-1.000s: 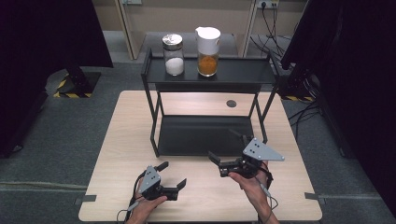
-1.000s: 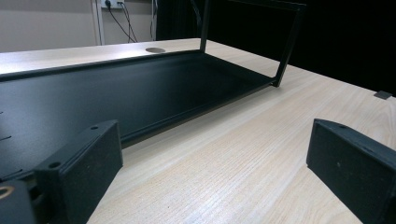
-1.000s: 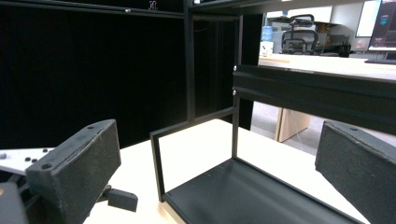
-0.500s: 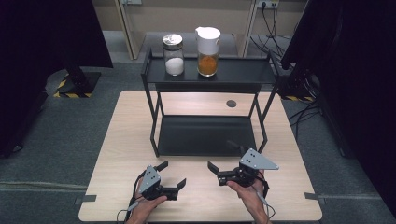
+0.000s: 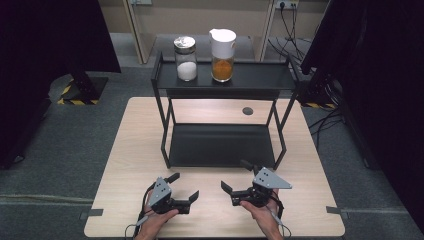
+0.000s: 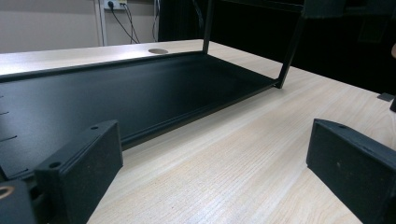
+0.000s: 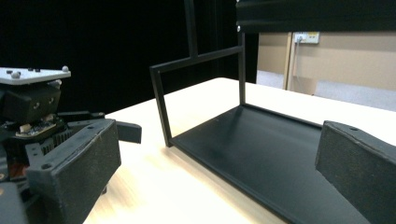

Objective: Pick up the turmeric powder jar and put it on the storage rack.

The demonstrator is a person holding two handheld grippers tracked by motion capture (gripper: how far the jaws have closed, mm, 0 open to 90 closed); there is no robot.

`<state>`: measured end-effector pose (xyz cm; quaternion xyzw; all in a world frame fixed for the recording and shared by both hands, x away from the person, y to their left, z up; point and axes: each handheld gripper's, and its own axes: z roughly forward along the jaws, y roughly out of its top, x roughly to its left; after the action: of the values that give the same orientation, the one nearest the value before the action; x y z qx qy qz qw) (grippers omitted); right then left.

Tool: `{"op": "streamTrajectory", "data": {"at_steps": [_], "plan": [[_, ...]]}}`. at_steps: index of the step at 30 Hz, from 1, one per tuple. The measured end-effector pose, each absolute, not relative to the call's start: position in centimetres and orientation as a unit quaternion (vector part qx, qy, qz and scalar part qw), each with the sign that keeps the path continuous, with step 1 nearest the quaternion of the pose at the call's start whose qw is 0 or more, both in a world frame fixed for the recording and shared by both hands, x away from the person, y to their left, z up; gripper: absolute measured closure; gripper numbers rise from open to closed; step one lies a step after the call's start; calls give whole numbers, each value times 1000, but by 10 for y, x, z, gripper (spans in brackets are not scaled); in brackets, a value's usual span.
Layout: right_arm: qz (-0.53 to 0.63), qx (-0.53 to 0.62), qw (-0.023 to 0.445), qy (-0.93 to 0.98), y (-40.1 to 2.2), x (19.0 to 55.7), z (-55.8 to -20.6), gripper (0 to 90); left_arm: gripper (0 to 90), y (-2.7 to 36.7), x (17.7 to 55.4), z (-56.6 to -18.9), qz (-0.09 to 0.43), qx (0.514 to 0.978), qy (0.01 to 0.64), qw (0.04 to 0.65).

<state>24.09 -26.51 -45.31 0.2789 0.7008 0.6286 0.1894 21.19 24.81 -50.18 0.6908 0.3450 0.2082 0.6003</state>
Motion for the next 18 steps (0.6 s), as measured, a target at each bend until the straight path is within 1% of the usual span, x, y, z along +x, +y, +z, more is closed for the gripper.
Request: {"op": "streamTrajectory", "data": {"at_steps": [18], "plan": [[615,289,169,714,-263,244,-471,4,30,249,212,-502,210,686,352,601]]}}
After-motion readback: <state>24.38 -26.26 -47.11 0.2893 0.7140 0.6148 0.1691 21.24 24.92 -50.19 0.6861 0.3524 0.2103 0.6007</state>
